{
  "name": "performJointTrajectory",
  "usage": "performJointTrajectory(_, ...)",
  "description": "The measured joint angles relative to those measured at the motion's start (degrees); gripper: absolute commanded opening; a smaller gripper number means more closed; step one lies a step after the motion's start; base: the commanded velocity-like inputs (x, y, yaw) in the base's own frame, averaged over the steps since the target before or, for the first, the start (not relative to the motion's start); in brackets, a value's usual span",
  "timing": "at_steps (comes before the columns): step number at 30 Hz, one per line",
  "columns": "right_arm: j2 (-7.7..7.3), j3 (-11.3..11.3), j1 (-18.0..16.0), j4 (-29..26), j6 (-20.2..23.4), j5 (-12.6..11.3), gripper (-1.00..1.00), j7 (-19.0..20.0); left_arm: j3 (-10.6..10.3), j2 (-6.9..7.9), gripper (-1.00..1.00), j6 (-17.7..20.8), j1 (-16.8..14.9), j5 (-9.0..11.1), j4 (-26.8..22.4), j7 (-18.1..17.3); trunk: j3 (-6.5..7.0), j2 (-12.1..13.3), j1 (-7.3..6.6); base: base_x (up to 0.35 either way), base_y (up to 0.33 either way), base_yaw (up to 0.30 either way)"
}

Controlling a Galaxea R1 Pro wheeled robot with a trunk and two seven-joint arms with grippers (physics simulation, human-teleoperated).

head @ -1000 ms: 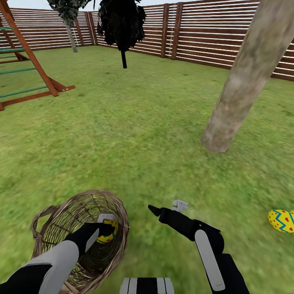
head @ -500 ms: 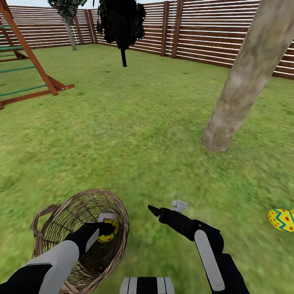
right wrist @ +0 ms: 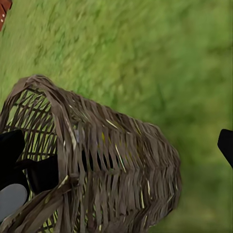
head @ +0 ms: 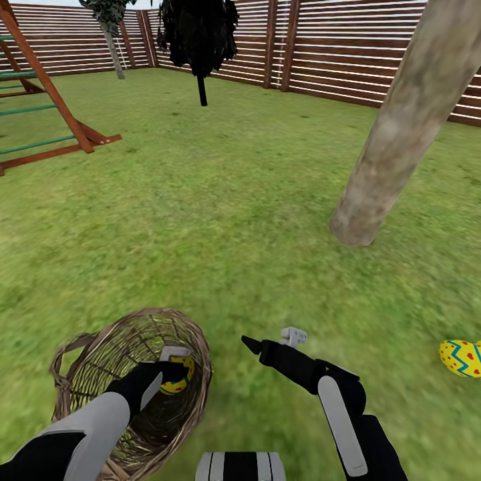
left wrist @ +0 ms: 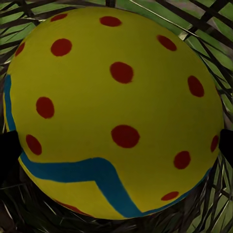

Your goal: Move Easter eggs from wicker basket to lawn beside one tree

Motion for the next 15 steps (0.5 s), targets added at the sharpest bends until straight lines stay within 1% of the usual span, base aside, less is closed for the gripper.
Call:
performJointTrajectory(9,0.0,-0.06,0.02,0.0,0.0,0.0,1.0,0.0,0.08,-0.05,1.0,0.0,0.0,-0.21,0.01,0.05,0.0,0.0,0.0,0.0,0.0,0.0)
performJointTrajectory(10,0.0,-0.06,0.01,0.0,0.0,-0.01,1.0,0.0,0.04,-0.03,-1.0,0.0,0.0,-0.11,0.01,0.03,0.0,0.0,0.0,0.0,0.0,0.0)
performJointTrajectory(15,0.0,-0.06,0.0,0.0,0.0,0.0,1.0,0.0,0.02,-0.05,-1.0,0.07,0.0,-0.06,-0.02,0.11,0.0,0.0,0.0,0.0,0.0,0.0)
